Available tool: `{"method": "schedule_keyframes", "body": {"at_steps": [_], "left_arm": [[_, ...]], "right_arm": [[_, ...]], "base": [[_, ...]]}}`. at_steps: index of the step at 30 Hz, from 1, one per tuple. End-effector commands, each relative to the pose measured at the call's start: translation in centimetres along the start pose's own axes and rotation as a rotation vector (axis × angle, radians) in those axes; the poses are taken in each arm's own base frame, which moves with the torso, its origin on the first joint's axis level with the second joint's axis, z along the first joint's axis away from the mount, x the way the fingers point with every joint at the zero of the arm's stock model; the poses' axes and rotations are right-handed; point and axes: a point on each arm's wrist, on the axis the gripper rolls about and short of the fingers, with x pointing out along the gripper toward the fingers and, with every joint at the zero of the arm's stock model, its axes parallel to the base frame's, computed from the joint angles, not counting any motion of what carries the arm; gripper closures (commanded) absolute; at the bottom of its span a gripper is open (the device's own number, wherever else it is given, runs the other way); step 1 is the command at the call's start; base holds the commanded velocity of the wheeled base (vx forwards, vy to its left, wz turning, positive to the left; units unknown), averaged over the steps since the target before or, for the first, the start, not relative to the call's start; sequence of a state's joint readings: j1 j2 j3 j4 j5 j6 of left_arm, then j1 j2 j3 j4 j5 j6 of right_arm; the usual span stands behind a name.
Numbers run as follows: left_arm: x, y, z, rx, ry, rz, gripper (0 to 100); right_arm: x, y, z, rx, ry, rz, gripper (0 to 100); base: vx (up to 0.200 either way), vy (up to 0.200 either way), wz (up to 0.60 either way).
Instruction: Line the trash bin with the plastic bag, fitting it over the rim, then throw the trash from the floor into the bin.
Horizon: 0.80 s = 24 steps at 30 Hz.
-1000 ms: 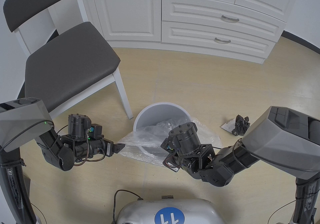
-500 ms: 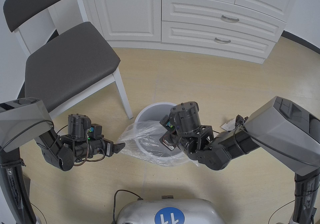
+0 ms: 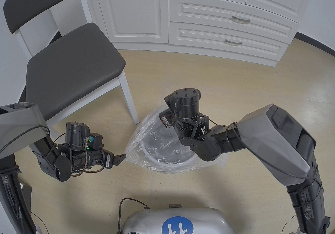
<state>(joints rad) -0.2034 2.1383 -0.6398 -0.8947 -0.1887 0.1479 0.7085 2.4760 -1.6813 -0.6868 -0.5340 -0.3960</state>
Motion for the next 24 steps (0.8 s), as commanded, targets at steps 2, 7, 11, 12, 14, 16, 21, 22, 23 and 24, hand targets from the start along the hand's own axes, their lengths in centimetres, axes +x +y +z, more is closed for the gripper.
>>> {"method": "schedule_keyframes", "body": {"at_steps": [2,7,11,12,14,16,21,22,23,24], "left_arm": [[-0.4,-0.1,-0.5,0.003,0.013,0.0,0],[-0.3,0.0,-0.1,-0.001,-0.007,0.003,0],[-0.1,0.1,0.3,-0.015,-0.038,0.008,0],[-0.1,0.0,0.4,-0.019,-0.044,0.009,0],[-0.1,0.0,0.5,-0.033,-0.057,0.01,0],[-0.1,-0.1,0.5,-0.034,-0.063,0.011,0],[-0.2,-0.1,0.6,-0.034,-0.065,0.01,0],[-0.3,-0.1,0.6,-0.034,-0.066,0.01,0],[-0.4,-0.1,0.6,-0.033,-0.066,0.008,0],[-0.4,-0.1,0.6,-0.033,-0.066,0.008,0]], "right_arm": [[2.3,1.6,-0.8,0.054,-0.07,-0.052,100],[2.6,2.1,-0.1,0.087,-0.138,-0.061,100],[3.0,2.8,0.2,0.105,-0.183,-0.064,100],[3.2,2.9,0.2,0.108,-0.189,-0.066,100],[3.5,3.6,-0.8,0.096,-0.178,-0.052,100],[3.5,3.7,-1.1,0.07,-0.173,-0.05,0],[3.2,2.8,0.5,0.083,-0.209,-0.062,0],[2.6,2.3,0.9,0.069,-0.193,-0.054,0],[1.9,1.7,1.2,0.058,-0.177,-0.045,0],[1.9,1.7,1.1,0.055,-0.173,-0.041,0]], "base": [[0.0,0.0,0.0],[0.0,0.0,0.0],[0.0,0.0,0.0],[0.0,0.0,0.0],[0.0,0.0,0.0],[0.0,0.0,0.0],[0.0,0.0,0.0],[0.0,0.0,0.0],[0.0,0.0,0.0],[0.0,0.0,0.0]]}}
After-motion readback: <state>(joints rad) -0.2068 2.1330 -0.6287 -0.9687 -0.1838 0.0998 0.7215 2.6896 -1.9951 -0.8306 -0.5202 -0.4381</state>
